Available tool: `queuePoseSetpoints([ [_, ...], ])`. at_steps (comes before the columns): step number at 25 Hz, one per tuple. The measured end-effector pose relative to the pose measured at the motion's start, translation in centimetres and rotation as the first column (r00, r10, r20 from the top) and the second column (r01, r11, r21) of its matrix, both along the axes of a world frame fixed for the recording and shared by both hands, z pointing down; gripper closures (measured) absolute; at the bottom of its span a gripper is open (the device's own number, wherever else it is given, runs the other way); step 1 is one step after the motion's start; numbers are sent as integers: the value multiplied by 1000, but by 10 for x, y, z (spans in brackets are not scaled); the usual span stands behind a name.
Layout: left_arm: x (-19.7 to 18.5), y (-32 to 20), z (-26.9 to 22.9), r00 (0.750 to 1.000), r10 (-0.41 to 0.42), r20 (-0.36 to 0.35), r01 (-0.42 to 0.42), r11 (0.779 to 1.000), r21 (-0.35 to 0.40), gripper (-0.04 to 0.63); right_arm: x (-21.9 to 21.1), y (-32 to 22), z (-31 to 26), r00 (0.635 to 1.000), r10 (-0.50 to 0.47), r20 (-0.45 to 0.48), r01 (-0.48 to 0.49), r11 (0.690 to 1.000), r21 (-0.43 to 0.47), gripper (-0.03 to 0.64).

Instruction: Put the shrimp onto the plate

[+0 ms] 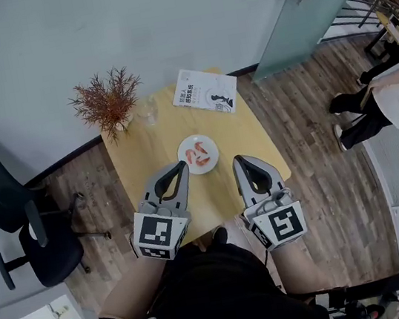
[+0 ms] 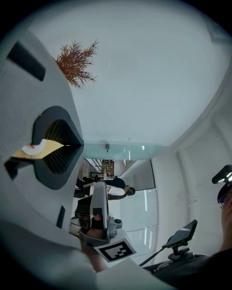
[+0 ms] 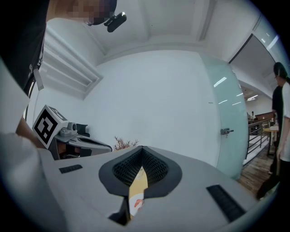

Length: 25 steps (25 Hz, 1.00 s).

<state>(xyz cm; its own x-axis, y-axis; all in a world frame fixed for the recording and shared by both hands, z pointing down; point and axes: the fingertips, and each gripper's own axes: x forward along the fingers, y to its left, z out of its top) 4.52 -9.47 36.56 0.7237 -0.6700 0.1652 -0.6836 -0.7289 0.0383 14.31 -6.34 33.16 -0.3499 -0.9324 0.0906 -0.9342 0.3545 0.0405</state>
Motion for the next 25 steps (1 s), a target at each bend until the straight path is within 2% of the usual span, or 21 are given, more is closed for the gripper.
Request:
queuePoseSetpoints([
  [25, -1, 0, 3, 1000, 2, -8, -2, 1000, -8, 591, -3, -2, 5, 1000, 6, -10, -6, 1000, -2, 615],
])
